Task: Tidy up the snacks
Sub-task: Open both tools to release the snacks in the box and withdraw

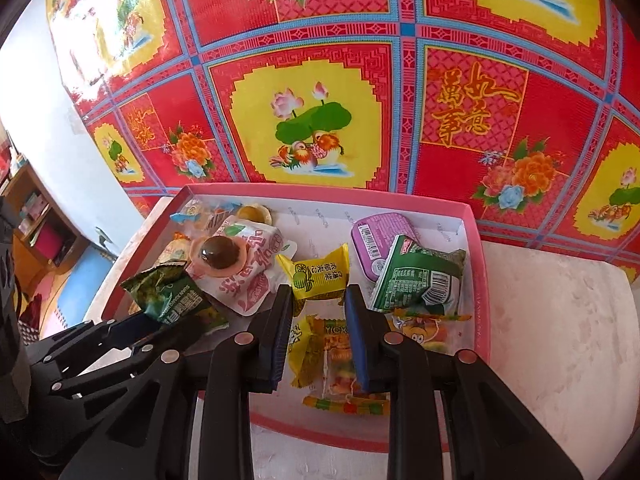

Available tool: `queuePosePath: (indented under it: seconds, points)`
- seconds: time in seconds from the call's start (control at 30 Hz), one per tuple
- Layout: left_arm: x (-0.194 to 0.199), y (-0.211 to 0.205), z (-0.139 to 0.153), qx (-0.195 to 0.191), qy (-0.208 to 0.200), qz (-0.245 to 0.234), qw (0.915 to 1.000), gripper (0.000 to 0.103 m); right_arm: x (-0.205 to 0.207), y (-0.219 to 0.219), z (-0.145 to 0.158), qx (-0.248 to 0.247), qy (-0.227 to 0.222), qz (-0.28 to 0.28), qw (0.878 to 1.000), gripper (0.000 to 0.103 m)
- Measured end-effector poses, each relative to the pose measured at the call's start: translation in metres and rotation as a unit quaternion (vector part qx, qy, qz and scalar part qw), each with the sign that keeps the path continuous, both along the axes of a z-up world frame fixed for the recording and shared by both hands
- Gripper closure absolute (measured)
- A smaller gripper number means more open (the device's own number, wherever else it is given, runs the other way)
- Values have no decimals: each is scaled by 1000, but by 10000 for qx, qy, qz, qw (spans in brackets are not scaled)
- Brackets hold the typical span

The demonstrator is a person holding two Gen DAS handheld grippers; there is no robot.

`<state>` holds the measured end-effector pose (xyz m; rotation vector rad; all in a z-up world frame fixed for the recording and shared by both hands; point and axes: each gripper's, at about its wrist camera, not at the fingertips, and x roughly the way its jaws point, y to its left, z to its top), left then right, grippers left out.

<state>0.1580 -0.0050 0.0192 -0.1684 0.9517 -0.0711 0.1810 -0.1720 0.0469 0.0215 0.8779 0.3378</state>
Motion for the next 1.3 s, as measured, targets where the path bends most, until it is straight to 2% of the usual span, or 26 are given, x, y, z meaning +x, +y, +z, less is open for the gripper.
queuePosePath:
  seconds: [0.1, 0.17, 0.57, 0.7, 0.93, 1.3]
  points:
    - [-2, -1, 1, 42, 35, -1, 10000, 66, 0, 0, -3, -14, 44, 12, 10000, 73]
    - [-3, -2, 2, 34, 58, -27, 10000, 59, -2, -1, -2, -4, 26, 13, 10000, 72]
    - [-19, -4, 18, 90, -100, 32, 9999, 33, -23, -16, 14, 59, -207, -73, 9997, 55]
    - [-25, -5, 26, 91, -198, 27, 9998, 32, -33, -25, 19, 154, -237, -147, 9995, 47]
    - [-40, -9, 39, 119, -336, -19, 9994, 31, -56, -36, 23, 207, -223, -266, 9992, 43]
    - [-67, -18, 41, 288, -251, -141, 9992, 31, -91, -53, 21, 317, -80, -523, 9981, 30]
